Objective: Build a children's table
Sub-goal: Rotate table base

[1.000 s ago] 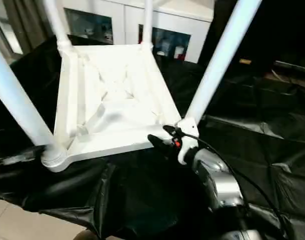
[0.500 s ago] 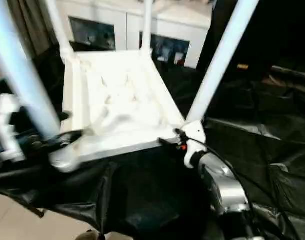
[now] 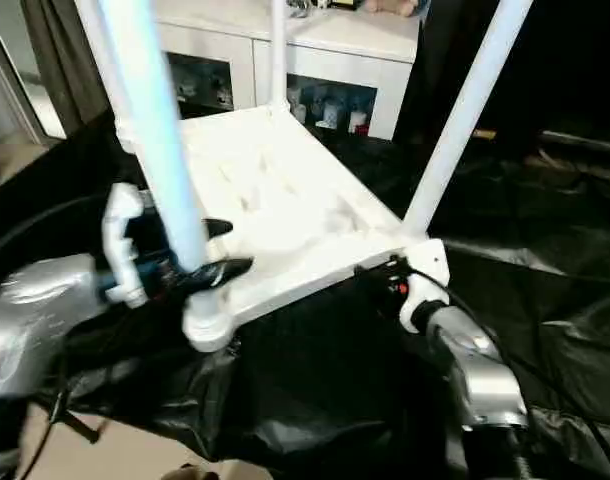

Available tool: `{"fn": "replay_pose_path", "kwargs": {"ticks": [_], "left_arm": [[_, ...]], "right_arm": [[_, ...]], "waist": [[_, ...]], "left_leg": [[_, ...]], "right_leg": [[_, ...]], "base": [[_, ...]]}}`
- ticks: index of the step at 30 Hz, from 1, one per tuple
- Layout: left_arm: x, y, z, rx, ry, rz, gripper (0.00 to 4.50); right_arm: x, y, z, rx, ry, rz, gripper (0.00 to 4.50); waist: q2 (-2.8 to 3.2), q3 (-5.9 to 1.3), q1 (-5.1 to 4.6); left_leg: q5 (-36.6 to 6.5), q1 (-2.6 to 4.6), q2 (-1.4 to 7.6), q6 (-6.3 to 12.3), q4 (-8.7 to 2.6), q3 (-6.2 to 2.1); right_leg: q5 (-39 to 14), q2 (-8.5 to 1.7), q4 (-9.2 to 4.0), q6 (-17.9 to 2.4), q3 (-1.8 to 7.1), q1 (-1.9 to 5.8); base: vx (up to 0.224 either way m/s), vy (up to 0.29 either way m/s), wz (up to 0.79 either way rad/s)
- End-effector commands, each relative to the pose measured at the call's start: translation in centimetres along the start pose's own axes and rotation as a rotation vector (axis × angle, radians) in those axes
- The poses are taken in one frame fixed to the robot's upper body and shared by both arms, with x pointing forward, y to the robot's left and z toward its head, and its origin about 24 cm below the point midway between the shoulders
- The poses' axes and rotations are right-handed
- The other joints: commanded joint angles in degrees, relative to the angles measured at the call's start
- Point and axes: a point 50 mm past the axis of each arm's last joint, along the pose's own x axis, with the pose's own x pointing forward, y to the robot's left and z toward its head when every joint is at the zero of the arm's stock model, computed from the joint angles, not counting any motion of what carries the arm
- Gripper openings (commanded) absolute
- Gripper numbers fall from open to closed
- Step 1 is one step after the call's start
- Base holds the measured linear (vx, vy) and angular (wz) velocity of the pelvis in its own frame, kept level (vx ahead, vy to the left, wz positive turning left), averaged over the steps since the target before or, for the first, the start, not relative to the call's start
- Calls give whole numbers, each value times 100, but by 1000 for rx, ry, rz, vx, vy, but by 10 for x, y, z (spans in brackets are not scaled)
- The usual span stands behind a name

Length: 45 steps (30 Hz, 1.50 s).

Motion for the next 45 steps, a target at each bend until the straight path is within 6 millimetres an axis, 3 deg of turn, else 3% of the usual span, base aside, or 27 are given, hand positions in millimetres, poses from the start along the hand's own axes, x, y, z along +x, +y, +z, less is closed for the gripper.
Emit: {"fn": "replay_pose_path", "kwargs": {"ticks": [1, 6, 9, 12, 17, 19, 23, 30, 45], "left_arm": [[8, -5, 6, 16, -14, -56, 445], [25, -23, 11, -8, -59, -199, 445], [39, -35, 9, -5, -56, -285, 445], [49, -44, 9, -9, -58, -338, 445], [69, -59, 8, -3, -61, -419, 445], [78, -64, 8, 3, -65, -443, 445], [90, -71, 10, 15, -70, -480, 445], [118, -67, 11, 53, -69, -400, 445], [135, -72, 12, 73, -84, -390, 445]], "right_arm": [[-6, -15, -8, -15, 58, -85, 358], [8, -21, -19, -9, 93, -175, 358], [24, -10, -18, -5, 96, -131, 358], [37, 0, -14, -11, 93, -93, 358], [54, 14, -8, -30, 84, -53, 358], [58, 17, -5, -32, 74, -46, 358], [61, 21, -4, -35, 66, -33, 358], [64, 23, -6, -40, 60, -20, 358], [70, 48, -5, -31, 25, 151, 358]], "waist": [[56, -357, -37], [70, -386, -79], [42, -399, -63], [59, -406, -79], [59, -414, -167], [62, -453, -205], [51, -457, -235], [60, -447, -264], [59, -445, -263]], "left_leg": [[-2072, 116, 140, -303, -454, -101], [-1919, 90, 109, -262, -412, -76], [-1704, 78, 130, -145, -403, -65], [-1466, 60, 127, -98, -384, -52], [-1438, 45, 123, -79, -373, -52], [-1197, 22, 120, -15, -337, -47], [-1000, -4, 110, 173, -309, -33], [-1129, 8, 120, 283, -297, -23], [-1303, 11, 146, 290, -305, -31]], "right_leg": [[-1696, -185, -484, -915, 163, 108], [-1497, -188, -461, -1097, 144, 129], [-1263, -192, -429, -1182, 150, 145], [-1031, -185, -398, -1223, 148, 163], [-992, -178, -397, -1244, 143, 190], [-604, -178, -360, -1340, 138, 206], [-225, -171, -333, -1477, 132, 226], [-364, -178, -368, -1583, 125, 235], [-586, -194, -385, -1630, 115, 228]], "base": [[0, 0, 0], [0, 0, 0], [0, 0, 0], [0, 0, 0], [0, 0, 0], [0, 0, 0], [0, 0, 0], [0, 0, 0], [0, 0, 0]]}}
